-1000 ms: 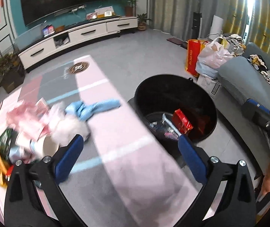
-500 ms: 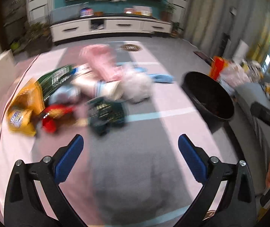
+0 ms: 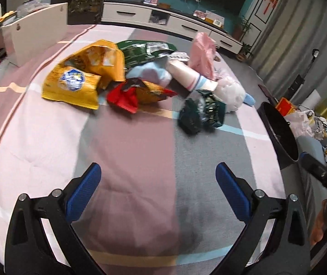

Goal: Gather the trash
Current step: 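Grasp the dark green bag with the left tool while the right tool grasps white plastic bag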

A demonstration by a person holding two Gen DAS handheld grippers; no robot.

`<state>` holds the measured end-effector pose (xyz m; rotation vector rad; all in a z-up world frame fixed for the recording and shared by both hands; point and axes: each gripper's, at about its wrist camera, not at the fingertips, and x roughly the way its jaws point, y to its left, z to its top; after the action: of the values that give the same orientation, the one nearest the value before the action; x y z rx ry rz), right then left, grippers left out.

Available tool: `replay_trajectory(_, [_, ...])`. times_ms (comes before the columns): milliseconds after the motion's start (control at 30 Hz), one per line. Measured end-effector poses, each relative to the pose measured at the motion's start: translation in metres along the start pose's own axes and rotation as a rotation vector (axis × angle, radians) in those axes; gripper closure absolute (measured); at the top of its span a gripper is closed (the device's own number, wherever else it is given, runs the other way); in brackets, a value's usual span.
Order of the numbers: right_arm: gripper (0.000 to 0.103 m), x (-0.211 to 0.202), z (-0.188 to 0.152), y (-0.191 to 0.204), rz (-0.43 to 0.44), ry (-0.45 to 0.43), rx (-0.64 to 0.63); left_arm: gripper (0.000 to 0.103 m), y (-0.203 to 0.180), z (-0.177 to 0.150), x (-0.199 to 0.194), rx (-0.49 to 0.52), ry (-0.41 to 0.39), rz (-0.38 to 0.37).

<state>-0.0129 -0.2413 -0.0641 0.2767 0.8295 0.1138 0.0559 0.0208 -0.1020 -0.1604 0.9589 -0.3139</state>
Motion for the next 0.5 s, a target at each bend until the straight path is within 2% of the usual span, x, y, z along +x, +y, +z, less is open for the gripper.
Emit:
replay_trajectory(267, [0.017, 0.006, -0.001, -0.009, -0.015, 0.016, 0.022, 0.003, -0.024, 0.015, 0.019, 0.018, -0.003, -0.059])
replay_trajectory(500, [0.017, 0.011, 0.000, -0.018, -0.017, 0.025, 0.031, 0.004, -0.035, 0.034, 0.038, -0.012, -0.021, -0.100])
